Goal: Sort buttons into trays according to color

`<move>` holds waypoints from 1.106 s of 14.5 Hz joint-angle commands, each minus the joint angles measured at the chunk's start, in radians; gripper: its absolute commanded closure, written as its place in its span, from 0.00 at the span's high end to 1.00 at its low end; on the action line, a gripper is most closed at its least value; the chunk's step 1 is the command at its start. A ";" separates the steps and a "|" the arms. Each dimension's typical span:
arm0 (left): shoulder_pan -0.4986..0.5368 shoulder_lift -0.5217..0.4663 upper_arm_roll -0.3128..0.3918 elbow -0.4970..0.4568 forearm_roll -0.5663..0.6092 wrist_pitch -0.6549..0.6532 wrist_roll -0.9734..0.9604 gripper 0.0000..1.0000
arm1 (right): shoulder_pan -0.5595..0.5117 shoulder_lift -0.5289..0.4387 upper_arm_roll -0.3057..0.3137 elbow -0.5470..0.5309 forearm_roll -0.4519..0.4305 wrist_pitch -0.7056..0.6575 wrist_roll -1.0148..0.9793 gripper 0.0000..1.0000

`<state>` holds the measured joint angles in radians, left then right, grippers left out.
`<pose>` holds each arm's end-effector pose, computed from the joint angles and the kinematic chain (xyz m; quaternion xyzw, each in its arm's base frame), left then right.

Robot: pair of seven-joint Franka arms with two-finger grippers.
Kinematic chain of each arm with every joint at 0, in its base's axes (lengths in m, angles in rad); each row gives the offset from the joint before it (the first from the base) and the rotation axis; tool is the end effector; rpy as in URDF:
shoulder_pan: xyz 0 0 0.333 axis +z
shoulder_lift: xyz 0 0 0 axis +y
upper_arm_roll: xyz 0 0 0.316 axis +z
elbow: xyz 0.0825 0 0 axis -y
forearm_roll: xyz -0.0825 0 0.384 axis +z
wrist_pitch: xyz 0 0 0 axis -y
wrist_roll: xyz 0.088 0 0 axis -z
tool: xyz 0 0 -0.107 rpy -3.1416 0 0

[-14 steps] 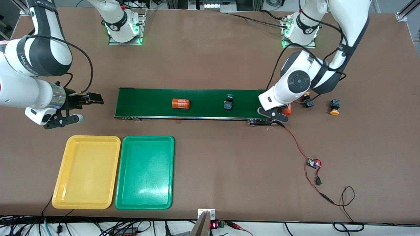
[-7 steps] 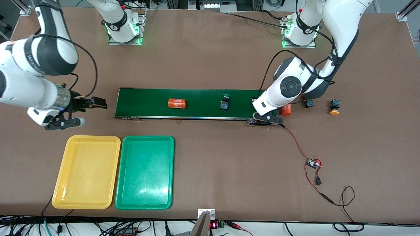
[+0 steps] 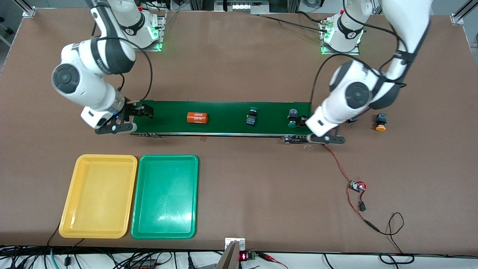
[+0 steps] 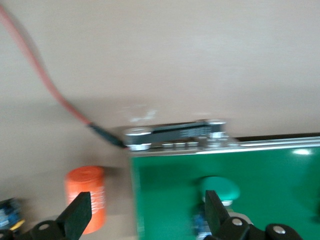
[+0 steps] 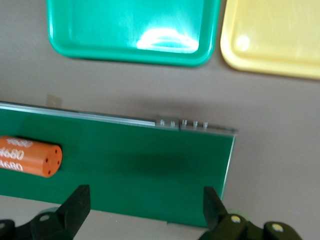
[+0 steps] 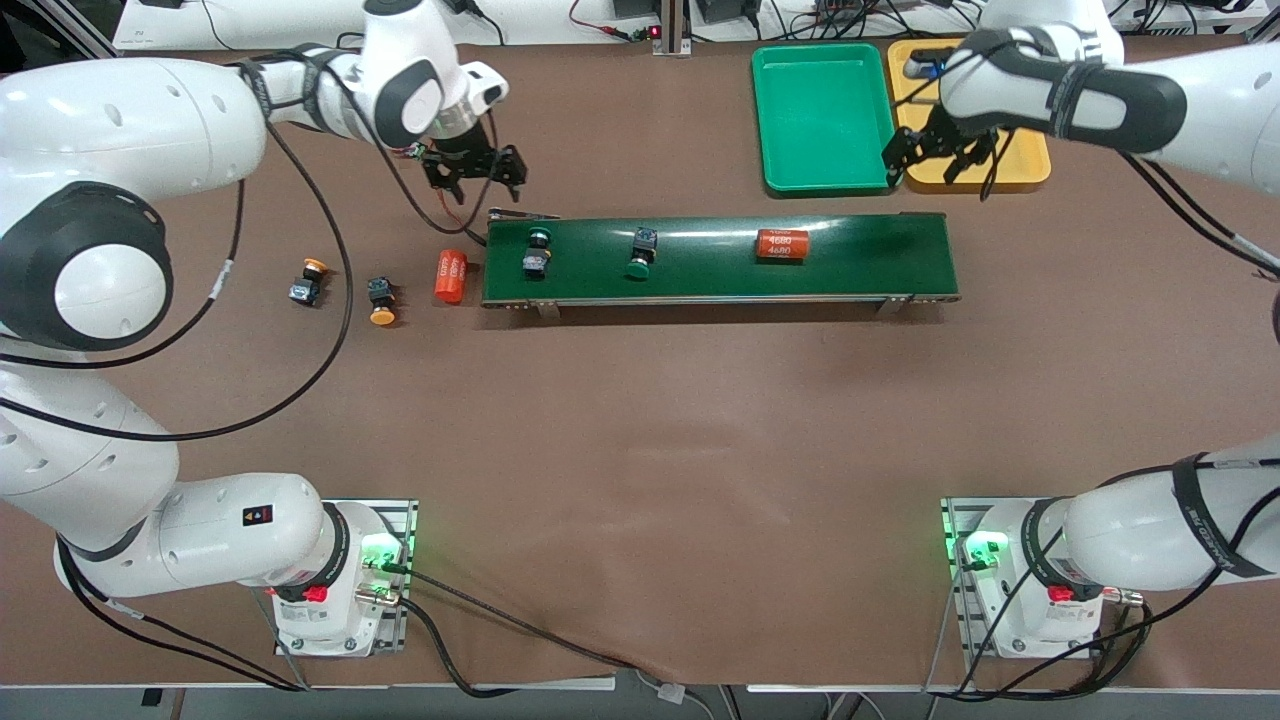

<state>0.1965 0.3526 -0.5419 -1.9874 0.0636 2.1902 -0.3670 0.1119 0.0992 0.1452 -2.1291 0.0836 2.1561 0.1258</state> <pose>0.5623 -0.1883 0.3024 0.9967 0.0003 -0.0681 0.0442 0.5292 0.1419 0.3576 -0.9977 -0.0411 0.0429 0.0336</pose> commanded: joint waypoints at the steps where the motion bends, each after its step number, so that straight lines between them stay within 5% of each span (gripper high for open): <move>1: 0.058 -0.004 -0.001 -0.031 -0.019 -0.027 0.037 1.00 | 0.021 -0.150 -0.004 -0.159 0.016 0.047 0.046 1.00; 5: 0.142 0.035 0.002 -0.083 -0.002 -0.017 0.140 1.00 | 0.123 -0.145 0.013 -0.173 0.015 0.077 0.188 1.00; 10: 0.170 0.028 -0.001 -0.140 0.065 0.005 0.148 1.00 | 0.279 -0.003 0.014 -0.126 -0.004 0.172 0.380 1.00; 16: 0.167 0.075 -0.001 -0.197 0.065 0.088 0.145 1.00 | 0.304 0.085 0.014 -0.039 -0.002 0.191 0.391 1.00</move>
<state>0.3549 0.4155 -0.5367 -2.1691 0.1167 2.2524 -0.2395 0.3939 0.1471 0.1657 -2.2178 0.0837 2.3488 0.4947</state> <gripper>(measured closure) 0.000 0.000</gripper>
